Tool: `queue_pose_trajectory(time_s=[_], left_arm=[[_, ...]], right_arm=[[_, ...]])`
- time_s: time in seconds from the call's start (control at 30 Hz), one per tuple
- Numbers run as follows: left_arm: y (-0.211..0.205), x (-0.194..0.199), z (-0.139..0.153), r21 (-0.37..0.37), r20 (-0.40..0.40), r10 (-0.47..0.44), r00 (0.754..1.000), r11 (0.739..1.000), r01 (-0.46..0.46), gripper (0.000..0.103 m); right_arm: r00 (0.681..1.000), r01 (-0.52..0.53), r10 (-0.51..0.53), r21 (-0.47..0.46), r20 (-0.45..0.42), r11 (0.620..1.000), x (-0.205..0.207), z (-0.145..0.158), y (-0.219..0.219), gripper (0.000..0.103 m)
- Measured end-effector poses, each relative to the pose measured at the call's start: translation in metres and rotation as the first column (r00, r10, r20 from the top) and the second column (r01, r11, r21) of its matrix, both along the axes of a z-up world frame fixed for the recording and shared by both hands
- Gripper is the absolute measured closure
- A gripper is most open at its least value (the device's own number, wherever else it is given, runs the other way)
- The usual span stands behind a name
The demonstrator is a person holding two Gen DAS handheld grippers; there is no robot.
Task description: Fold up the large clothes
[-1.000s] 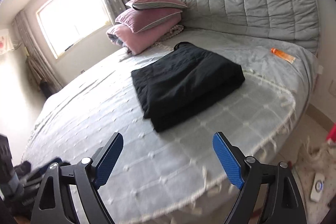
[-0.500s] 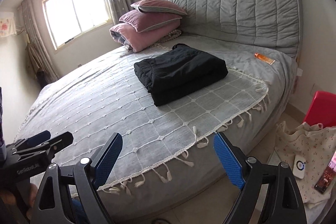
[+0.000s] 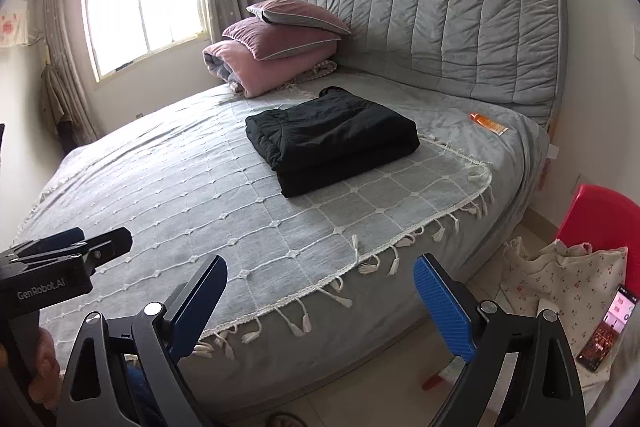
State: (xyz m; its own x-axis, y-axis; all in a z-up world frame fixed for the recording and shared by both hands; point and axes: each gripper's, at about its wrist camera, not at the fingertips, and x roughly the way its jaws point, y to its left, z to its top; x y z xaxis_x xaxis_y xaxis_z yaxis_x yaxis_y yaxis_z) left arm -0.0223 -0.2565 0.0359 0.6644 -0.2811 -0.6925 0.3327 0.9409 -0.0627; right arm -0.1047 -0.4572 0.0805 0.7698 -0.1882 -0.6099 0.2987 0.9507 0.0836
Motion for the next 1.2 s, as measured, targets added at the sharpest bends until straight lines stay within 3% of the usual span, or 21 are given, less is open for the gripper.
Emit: queue_pose_trajectory(time_s=[0.23,0.47,1.2], left_arm=[[0.007,0.002,0.002,0.004,0.004,0.016,1.0,1.0,-0.016,0.002],[0.005,0.001,0.005,-0.003,0.007,0.011,1.0,1.0,-0.011,0.001],[0.001,-0.001,0.009,-0.03,-0.005,-0.012,1.0,0.999,0.012,0.001]], right_arm=[[1.0,-0.019,0.019,-0.05,0.004,0.999,0.003,0.006,0.017,0.007],[0.999,0.033,-0.031,-0.088,0.024,0.996,-0.001,0.012,0.019,0.007],[0.998,0.058,-0.056,-0.091,0.027,0.994,-0.003,0.014,0.012,0.007]])
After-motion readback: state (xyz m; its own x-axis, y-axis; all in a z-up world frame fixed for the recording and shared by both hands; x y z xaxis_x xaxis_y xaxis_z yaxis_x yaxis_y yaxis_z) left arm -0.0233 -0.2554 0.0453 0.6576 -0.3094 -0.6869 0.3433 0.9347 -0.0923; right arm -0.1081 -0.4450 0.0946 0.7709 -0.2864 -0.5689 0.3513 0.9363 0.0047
